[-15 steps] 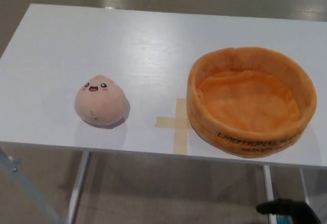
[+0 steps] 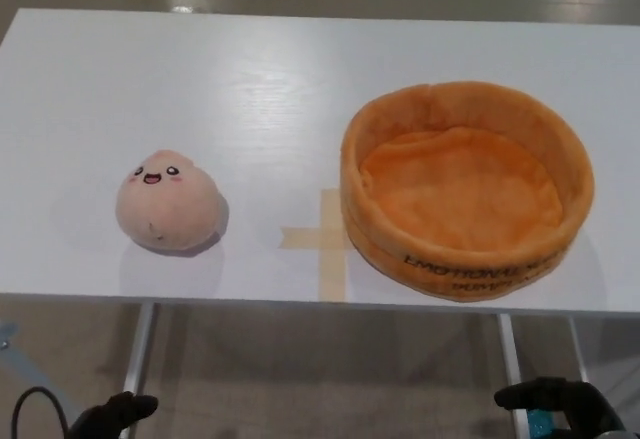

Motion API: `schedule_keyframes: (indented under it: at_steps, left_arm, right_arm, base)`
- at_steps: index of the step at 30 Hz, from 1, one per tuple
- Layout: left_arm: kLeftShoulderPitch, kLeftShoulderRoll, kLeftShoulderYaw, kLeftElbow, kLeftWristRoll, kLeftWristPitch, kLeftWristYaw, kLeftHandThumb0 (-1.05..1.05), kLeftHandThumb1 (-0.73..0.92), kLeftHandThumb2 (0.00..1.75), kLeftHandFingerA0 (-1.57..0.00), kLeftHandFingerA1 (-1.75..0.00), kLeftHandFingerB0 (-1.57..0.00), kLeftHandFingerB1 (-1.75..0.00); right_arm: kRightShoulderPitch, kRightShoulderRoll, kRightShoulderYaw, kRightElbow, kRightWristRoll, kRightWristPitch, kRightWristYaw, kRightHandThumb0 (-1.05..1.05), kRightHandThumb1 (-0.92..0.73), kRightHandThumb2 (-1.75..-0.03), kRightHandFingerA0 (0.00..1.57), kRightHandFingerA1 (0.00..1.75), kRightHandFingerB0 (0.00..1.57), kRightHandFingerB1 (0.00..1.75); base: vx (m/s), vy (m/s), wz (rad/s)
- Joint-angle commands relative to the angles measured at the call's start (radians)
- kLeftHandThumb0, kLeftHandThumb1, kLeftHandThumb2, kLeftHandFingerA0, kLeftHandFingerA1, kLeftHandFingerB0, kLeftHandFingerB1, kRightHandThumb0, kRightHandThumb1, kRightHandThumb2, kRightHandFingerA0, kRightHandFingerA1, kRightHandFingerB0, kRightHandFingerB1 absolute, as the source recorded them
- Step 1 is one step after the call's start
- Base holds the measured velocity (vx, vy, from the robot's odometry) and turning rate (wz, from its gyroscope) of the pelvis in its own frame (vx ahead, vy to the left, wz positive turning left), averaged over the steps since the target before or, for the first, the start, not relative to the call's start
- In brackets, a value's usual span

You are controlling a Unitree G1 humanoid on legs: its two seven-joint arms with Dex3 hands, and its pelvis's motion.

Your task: Use the left hand to pick up the pink round toy on the left and place it inside the orange plate on the desk.

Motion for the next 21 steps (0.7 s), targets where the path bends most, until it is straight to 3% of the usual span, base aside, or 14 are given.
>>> schedule_keyframes:
  at_steps: [1, 2, 3, 5, 6, 7, 9, 10, 14, 15, 19, 21]
  left_arm:
    - [0.01, 0.009, 0.002, 0.022, -0.006, -0.066, 0.011, -0.46, 0.48, 0.65, -0.14, -0.36, -0.13, -0.34]
    - [0.011, 0.013, -0.004, 0.024, 0.002, -0.082, 0.016, -0.49, 0.46, 0.67, -0.04, -0.21, -0.1, -0.3]
    - [0.01, 0.015, -0.005, 0.027, 0.003, -0.092, 0.018, -0.45, 0.49, 0.57, 0.0, -0.21, -0.11, -0.27]
    - [0.007, 0.015, -0.006, 0.033, 0.004, -0.095, 0.024, -0.47, 0.5, 0.56, 0.0, -0.22, -0.11, -0.27]
    - [0.004, 0.014, -0.006, 0.034, 0.005, -0.092, 0.029, -0.48, 0.43, 0.71, 0.0, -0.17, -0.07, -0.31]
    - [0.004, 0.013, -0.004, 0.035, 0.002, -0.092, 0.031, -0.47, 0.43, 0.71, 0.0, -0.14, -0.06, -0.31]
    - [0.004, 0.012, -0.002, 0.036, 0.0, -0.095, 0.038, -0.47, 0.43, 0.71, 0.0, -0.15, -0.06, -0.31]
    - [0.004, 0.013, 0.001, 0.037, -0.004, -0.1, 0.034, -0.47, 0.32, 0.72, 0.0, -0.21, -0.02, -0.31]
    - [0.008, 0.014, 0.007, 0.04, -0.009, -0.115, 0.031, -0.47, 0.31, 0.71, 0.0, -0.22, -0.02, -0.32]
    - [0.011, 0.014, 0.008, 0.039, -0.01, -0.129, 0.032, -0.42, 0.45, 0.66, -0.04, -0.2, -0.07, -0.28]
    - [0.035, 0.014, 0.016, 0.029, -0.016, -0.187, 0.031, -0.4, 0.46, 0.61, -0.07, -0.23, -0.1, -0.28]
    - [0.068, 0.025, 0.036, -0.015, -0.056, -0.253, -0.052, -0.29, 0.48, 0.6, -0.1, -0.23, -0.1, -0.3]
  right_arm:
    - [0.0, -0.002, 0.001, 0.014, -0.01, -0.029, -0.002, -0.14, -0.38, -0.6, 0.77, 0.75, 0.62, 0.62]
    - [0.0, -0.002, -0.001, 0.014, -0.008, -0.029, 0.001, -0.13, -0.38, -0.6, 0.76, 0.76, 0.61, 0.62]
    - [0.0, -0.002, 0.0, 0.014, -0.009, -0.03, 0.0, -0.12, -0.38, -0.59, 0.77, 0.75, 0.61, 0.62]
    - [-0.001, -0.002, 0.001, 0.015, -0.011, -0.032, -0.002, -0.13, -0.38, -0.6, 0.77, 0.75, 0.61, 0.62]
    - [-0.002, -0.002, 0.0, 0.015, -0.01, -0.033, -0.002, -0.12, -0.38, -0.59, 0.77, 0.75, 0.61, 0.62]
    - [-0.003, -0.001, -0.001, 0.015, -0.009, -0.034, -0.004, -0.12, -0.37, -0.59, 0.78, 0.76, 0.63, 0.63]
    - [-0.005, 0.0, -0.002, 0.017, -0.009, -0.029, -0.004, -0.13, -0.38, -0.59, 0.78, 0.76, 0.61, 0.62]
    - [-0.006, -0.002, 0.002, 0.018, -0.014, -0.029, -0.001, -0.14, -0.39, -0.6, 0.77, 0.75, 0.61, 0.62]
    - [-0.006, -0.001, 0.001, 0.019, -0.013, -0.031, -0.003, -0.14, -0.38, -0.6, 0.77, 0.76, 0.61, 0.62]
    - [-0.005, -0.001, 0.001, 0.019, -0.013, -0.032, -0.001, -0.13, -0.38, -0.6, 0.79, 0.77, 0.62, 0.62]
    - [0.006, -0.002, -0.004, 0.019, -0.011, -0.042, 0.002, -0.12, -0.37, -0.6, 0.79, 0.78, 0.61, 0.63]
    - [0.009, -0.005, -0.003, 0.019, -0.013, -0.044, 0.002, -0.13, -0.36, -0.62, 0.79, 0.78, 0.62, 0.63]
  base:
    - [0.0, 0.0, 0.0]
    - [0.0, 0.0, 0.0]
    - [0.0, 0.0, 0.0]
    - [0.0, 0.0, 0.0]
    - [0.0, 0.0, 0.0]
    - [0.0, 0.0, 0.0]
    - [0.0, 0.0, 0.0]
    - [0.0, 0.0, 0.0]
    - [0.0, 0.0, 0.0]
    - [0.0, 0.0, 0.0]
    - [0.0, 0.0, 0.0]
    - [0.0, 0.0, 0.0]
